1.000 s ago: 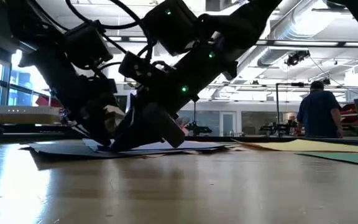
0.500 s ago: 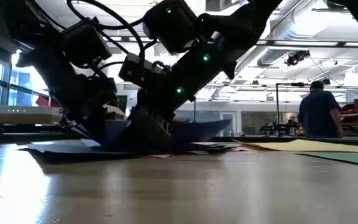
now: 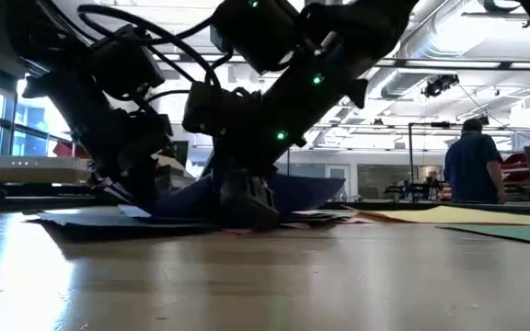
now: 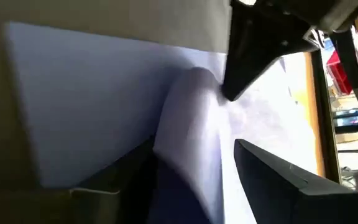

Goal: Organize paper
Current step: Put the violet paper into the bottom left of the table

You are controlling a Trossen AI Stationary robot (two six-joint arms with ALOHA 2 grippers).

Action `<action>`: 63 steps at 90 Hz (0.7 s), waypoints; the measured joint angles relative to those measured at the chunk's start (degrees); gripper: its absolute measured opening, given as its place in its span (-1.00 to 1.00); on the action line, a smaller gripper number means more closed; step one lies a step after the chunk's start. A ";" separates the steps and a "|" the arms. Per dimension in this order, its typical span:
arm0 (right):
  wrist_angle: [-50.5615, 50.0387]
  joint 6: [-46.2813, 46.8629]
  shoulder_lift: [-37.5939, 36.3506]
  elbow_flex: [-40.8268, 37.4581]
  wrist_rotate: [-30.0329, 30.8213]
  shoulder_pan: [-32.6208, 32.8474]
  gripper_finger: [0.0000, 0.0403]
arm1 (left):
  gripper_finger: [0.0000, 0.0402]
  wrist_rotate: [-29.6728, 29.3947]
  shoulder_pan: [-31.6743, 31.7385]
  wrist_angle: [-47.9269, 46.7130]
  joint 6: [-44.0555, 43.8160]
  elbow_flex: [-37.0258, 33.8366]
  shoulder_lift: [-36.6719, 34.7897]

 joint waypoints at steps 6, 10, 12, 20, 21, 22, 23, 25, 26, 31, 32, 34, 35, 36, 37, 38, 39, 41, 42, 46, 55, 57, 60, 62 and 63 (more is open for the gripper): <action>-0.30 -0.87 0.00 0.00 1.99 0.55 -0.02 | -1.00 -0.02 0.00 -0.02 0.02 0.00 0.00; -0.59 -1.56 0.00 0.00 3.57 0.75 -0.02 | -1.00 -0.02 0.00 -0.02 0.02 0.00 0.00; -0.76 -1.72 0.00 0.00 4.18 0.80 -0.02 | -1.00 -0.02 0.00 -0.02 0.02 0.00 0.00; -1.86 -1.88 -0.02 0.00 6.84 0.59 -0.02 | -1.00 0.00 0.00 -0.03 0.52 0.00 0.00; -2.05 -1.90 -0.02 0.00 7.04 0.51 -0.02 | -1.00 0.00 0.00 -0.02 0.52 0.00 0.00; -2.26 -1.92 -0.02 0.00 7.27 0.42 -0.02 | -1.00 0.00 0.00 -0.04 0.54 0.00 0.00; -2.43 -1.94 -0.02 0.00 7.54 0.33 -0.02 | -1.00 0.00 0.00 -0.04 0.54 0.00 0.00; -2.91 -1.95 -0.02 0.00 8.03 0.17 -0.02 | -1.00 0.00 0.00 -0.04 0.54 0.00 0.00; -3.16 -1.96 -0.03 0.00 8.16 0.10 -0.02 | -1.00 0.00 0.00 -0.04 0.54 0.00 0.00; -4.60 -2.00 -0.35 0.00 8.38 -0.13 -0.02 | -1.00 -0.02 0.00 -0.04 0.55 0.00 0.00; -5.08 -2.01 -0.49 0.00 8.36 -0.18 -0.02 | -1.00 -0.01 0.00 -0.04 0.55 0.00 0.00; -6.18 -2.04 -0.77 -0.02 8.20 -0.21 -0.02 | -1.00 -0.01 0.00 -0.04 0.55 0.00 -0.02; -6.74 -2.05 -0.91 -0.03 8.09 -0.22 -0.02 | -1.00 -0.02 0.00 -0.04 0.55 0.00 0.00; -7.29 -2.00 -1.06 -0.09 7.97 -0.24 -0.02 | -1.00 -0.01 0.00 -0.04 0.56 0.00 -0.01; -7.84 -1.99 -1.26 -0.14 7.80 -0.24 -0.02 | -1.00 0.00 0.00 -0.04 0.57 0.00 -0.02; -8.38 -1.98 -1.47 -0.18 7.58 -0.24 -0.02 | -1.00 -0.02 0.00 -0.04 0.57 0.00 -0.02; -8.97 -1.86 -1.67 -0.20 7.25 -0.24 -0.02 | -1.00 -0.02 0.00 -0.04 0.59 0.00 -0.02; -9.91 -1.74 -1.96 -0.26 6.47 -0.26 -0.02 | -1.00 -0.02 0.00 -0.03 0.72 0.00 -0.02; -10.28 -1.54 -2.12 -0.28 6.13 -0.26 -0.02 | -1.00 -0.02 0.00 -0.02 0.83 0.00 -0.02; -11.70 -0.53 -2.91 -0.37 5.09 -0.26 -0.02 | -1.00 -0.02 0.00 -0.02 1.02 0.00 -0.02; -11.78 1.68 -4.14 -0.28 4.92 -1.01 -0.03 | -1.00 -0.31 0.00 0.01 1.09 -0.02 -0.02; -11.70 2.21 -4.21 -0.24 4.74 -1.31 -0.03 | -1.00 -0.43 0.00 0.05 1.11 -0.02 -0.01; -11.63 3.09 -4.20 -0.24 4.25 -1.95 -0.05 | -1.00 -0.57 0.00 0.12 1.11 -0.03 0.00; -11.63 3.65 -4.15 -0.32 3.47 -2.39 -0.07 | -1.00 -0.61 0.00 0.15 1.11 -0.04 0.00; -11.64 4.03 -4.11 -0.39 3.08 -2.59 -0.08 | -1.00 -0.61 0.00 0.16 1.11 -0.04 0.00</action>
